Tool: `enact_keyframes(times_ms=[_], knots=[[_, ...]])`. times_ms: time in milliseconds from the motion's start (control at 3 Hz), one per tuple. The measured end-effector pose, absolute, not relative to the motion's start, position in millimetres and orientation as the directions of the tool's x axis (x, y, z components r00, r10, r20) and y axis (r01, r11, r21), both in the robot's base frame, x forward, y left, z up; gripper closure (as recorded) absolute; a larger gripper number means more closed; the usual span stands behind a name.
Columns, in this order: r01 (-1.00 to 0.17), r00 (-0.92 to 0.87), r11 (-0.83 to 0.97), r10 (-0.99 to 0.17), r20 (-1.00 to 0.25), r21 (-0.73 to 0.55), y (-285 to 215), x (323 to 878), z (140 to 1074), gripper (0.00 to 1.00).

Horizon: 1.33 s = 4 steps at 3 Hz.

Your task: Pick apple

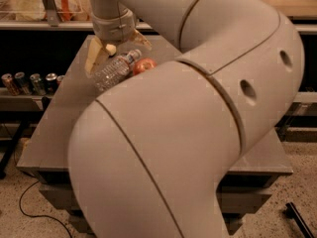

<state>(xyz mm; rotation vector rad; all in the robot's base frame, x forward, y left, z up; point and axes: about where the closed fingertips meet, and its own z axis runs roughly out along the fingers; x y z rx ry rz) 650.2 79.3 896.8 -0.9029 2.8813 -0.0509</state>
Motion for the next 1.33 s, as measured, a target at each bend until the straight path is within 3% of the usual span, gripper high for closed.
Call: enact_keyframes(times_ms=[1333], knots=[[-0.428, -0.89, 0.903, -0.426, -0.163, -0.026, 18, 666, 897, 0.0]])
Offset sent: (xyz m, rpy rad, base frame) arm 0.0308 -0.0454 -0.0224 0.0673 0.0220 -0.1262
